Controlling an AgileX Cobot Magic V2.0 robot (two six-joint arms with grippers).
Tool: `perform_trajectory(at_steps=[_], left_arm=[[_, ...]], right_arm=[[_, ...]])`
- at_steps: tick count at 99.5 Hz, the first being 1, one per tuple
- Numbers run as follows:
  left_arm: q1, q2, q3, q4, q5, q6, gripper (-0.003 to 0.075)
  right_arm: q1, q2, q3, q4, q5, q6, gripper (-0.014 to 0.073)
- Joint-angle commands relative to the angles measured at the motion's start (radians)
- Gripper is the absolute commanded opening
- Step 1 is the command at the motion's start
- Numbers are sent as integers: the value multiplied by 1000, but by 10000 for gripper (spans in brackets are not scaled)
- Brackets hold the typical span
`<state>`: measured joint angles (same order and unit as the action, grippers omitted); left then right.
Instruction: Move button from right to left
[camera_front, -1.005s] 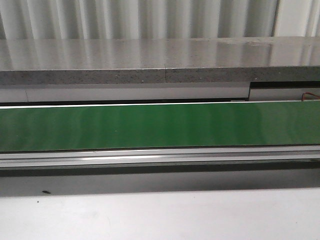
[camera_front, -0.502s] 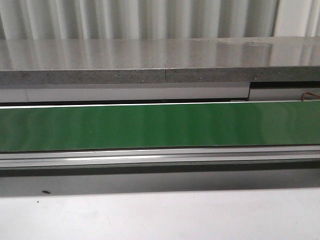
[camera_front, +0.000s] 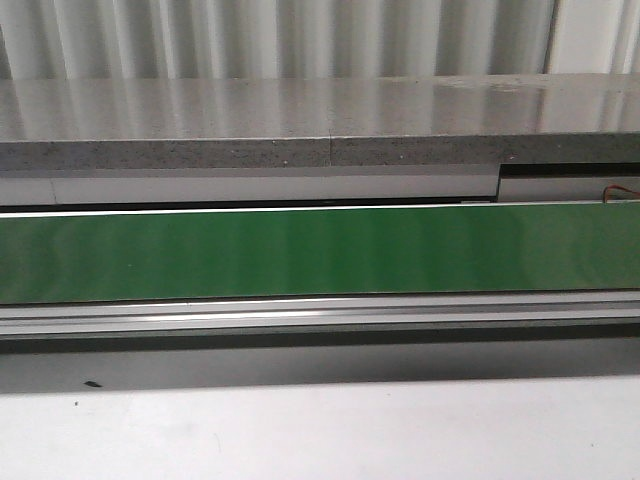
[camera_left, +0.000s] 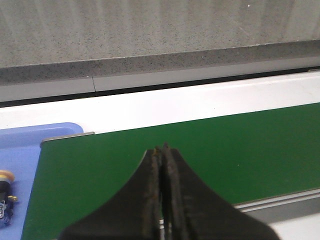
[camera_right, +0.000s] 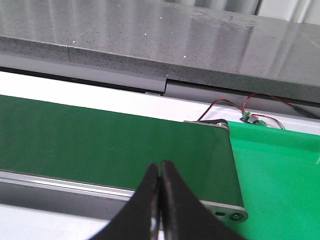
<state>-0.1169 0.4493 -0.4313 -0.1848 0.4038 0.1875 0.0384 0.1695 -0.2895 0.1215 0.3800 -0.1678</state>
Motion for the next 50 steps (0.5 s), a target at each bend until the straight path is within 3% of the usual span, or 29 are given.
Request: perform_trajectory(at_steps=[1, 50], left_arm=[[-2, -33, 6, -7, -78, -5, -21], [4, -215, 224, 25, -299, -11, -21]], right_arm=[[-1, 9, -25, -7, -79, -13, -68], [-1, 9, -25, -7, -79, -13, -68]])
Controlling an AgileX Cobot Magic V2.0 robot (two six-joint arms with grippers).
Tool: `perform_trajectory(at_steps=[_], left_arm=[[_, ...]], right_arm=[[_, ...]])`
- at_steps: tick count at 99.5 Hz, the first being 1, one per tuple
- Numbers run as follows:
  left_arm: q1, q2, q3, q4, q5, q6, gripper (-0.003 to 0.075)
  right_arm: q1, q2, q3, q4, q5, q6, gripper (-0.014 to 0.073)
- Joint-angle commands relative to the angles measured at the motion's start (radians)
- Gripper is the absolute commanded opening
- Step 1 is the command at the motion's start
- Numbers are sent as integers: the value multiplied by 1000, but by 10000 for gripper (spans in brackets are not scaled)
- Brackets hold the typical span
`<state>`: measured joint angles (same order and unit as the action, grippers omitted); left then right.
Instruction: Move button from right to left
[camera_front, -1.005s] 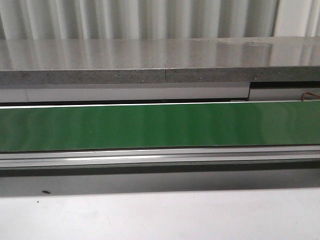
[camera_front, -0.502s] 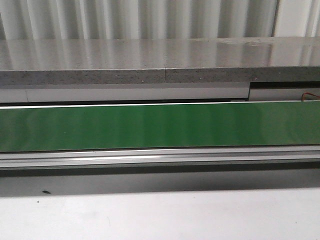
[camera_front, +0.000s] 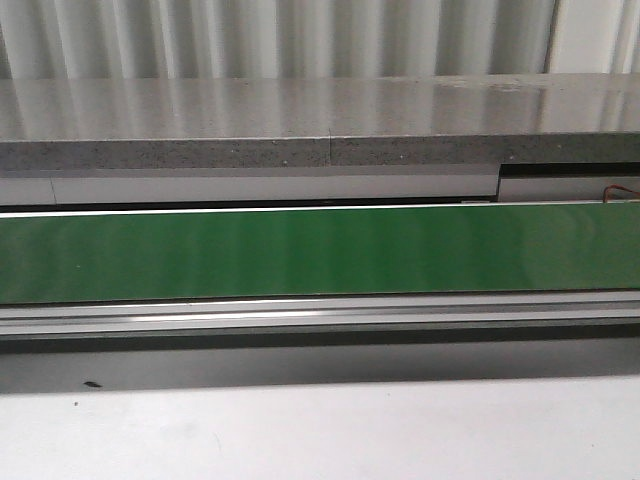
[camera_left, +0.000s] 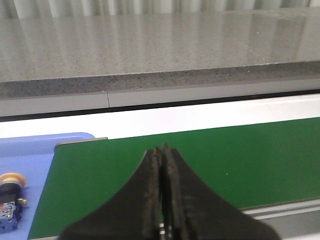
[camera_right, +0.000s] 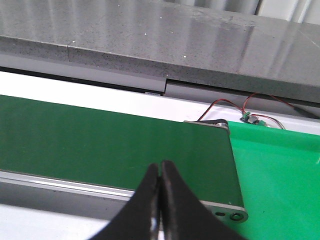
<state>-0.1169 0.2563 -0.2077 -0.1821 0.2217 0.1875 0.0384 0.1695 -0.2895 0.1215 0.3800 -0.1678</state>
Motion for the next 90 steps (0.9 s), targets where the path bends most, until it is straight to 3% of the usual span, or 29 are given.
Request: perform_trajectory(at_steps=[1, 13, 22, 53, 90], left_arm=[[7, -24, 3, 30, -119, -17, -21], [28, -66, 55, 190, -160, -173, -21], [39, -106, 94, 240, -177, -187, -21], [58, -282, 251, 242, -201, -187, -21], [58, -292, 249, 241, -166, -187, -20]], right_arm=[[-1, 9, -25, -7, -79, -13, -68], [-1, 9, -25, -7, -79, -13, -68], [-1, 9, -25, -7, -79, -13, -68], [-1, 9, -25, -7, -79, -13, -68], [-1, 8, -25, -7, -78, -13, -68]])
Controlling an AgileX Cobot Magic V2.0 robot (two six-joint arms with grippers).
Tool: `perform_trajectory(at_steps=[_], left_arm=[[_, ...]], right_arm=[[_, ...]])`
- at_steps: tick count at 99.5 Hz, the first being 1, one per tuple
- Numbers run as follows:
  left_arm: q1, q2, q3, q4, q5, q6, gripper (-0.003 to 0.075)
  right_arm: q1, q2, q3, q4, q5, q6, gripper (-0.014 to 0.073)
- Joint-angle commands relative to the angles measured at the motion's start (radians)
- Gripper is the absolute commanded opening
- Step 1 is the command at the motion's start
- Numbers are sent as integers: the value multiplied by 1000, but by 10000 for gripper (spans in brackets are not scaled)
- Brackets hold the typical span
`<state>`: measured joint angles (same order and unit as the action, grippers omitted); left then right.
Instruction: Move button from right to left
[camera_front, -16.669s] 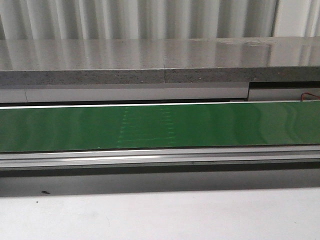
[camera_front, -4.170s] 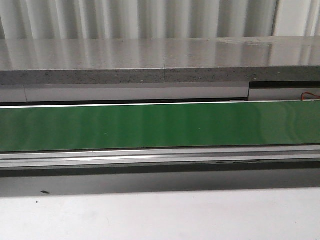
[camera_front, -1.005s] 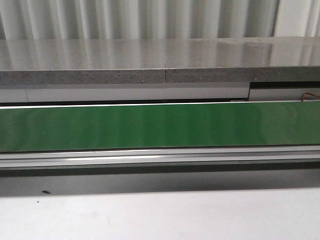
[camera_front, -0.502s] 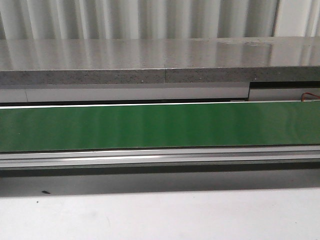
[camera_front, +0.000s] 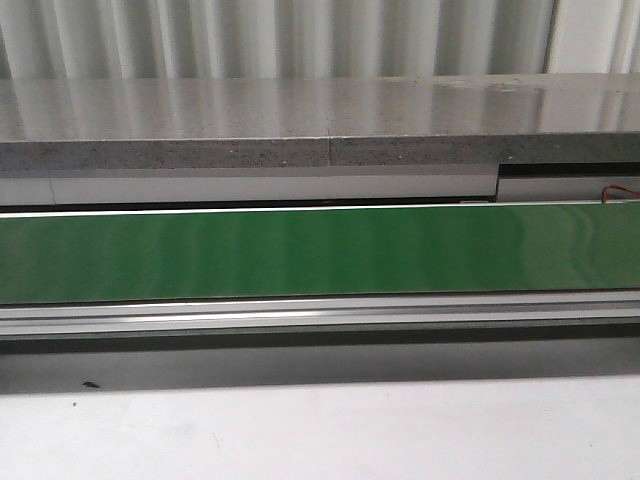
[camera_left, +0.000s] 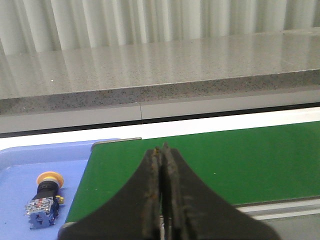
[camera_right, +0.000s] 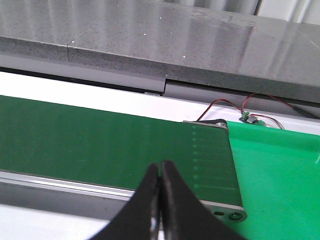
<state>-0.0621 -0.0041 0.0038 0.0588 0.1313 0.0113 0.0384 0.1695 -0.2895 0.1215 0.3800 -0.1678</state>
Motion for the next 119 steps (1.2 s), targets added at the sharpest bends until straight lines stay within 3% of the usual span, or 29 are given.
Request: perform_trajectory(at_steps=[1, 64, 78, 93, 107, 119], left_arm=[[3, -31, 38, 0, -76, -11, -20], [3, -31, 38, 0, -76, -11, -20], [3, -31, 38, 0, -76, -11, -20], [3, -31, 38, 0, -76, -11, -20], [3, -31, 38, 0, -76, -11, -21], [3, -31, 38, 0, -76, -11, -20]], right_arm=[[-1, 8, -25, -7, -78, -13, -68], [-1, 8, -25, -7, -78, -13, -68], [-2, 8, -20, -55, -82, -13, -68], [-4, 5, 41, -67, -213, 10, -68], [-4, -15, 118, -156, -360, 119, -68], [-10, -53, 179, -181, -404, 187, -68]])
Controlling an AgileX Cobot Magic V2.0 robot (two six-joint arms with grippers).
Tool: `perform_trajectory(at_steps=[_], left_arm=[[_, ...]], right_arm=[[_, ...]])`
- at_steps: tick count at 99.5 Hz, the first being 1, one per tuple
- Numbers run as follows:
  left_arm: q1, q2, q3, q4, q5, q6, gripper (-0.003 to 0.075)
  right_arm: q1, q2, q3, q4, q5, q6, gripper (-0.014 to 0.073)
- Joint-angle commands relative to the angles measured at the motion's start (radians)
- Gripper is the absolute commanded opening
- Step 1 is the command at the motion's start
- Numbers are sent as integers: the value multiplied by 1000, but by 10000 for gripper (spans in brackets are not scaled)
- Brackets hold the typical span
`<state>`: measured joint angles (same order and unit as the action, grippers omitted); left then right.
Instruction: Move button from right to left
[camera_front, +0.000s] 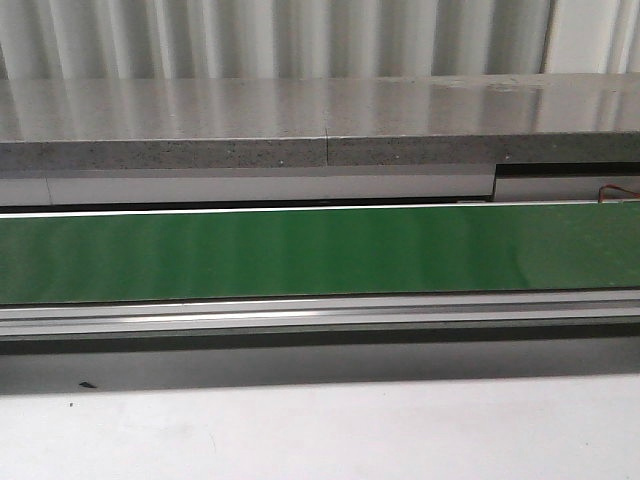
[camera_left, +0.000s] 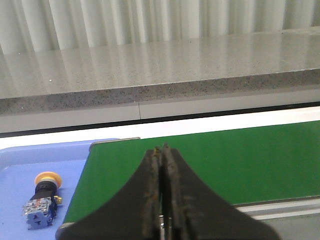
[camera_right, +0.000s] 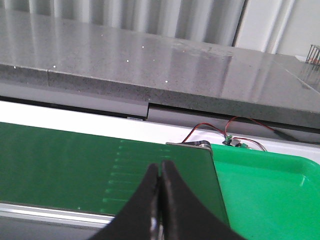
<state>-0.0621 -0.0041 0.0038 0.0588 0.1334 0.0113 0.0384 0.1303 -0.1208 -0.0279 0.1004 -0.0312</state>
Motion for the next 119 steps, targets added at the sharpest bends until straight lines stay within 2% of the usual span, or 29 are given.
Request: perform_trajectory(at_steps=[1, 22, 29, 119], left_arm=[[3, -31, 38, 0, -78, -11, -20], [3, -31, 38, 0, -78, -11, -20], [3, -31, 38, 0, -78, -11, -21], [3, -31, 38, 0, -78, -11, -21]], right_arm=[[-11, -17, 14, -32, -125, 53, -68], [-58, -116, 130, -31, -153, 123, -68], [-71, -164, 127, -31, -100, 126, -68], [-77, -161, 128, -31, -82, 126, -68]])
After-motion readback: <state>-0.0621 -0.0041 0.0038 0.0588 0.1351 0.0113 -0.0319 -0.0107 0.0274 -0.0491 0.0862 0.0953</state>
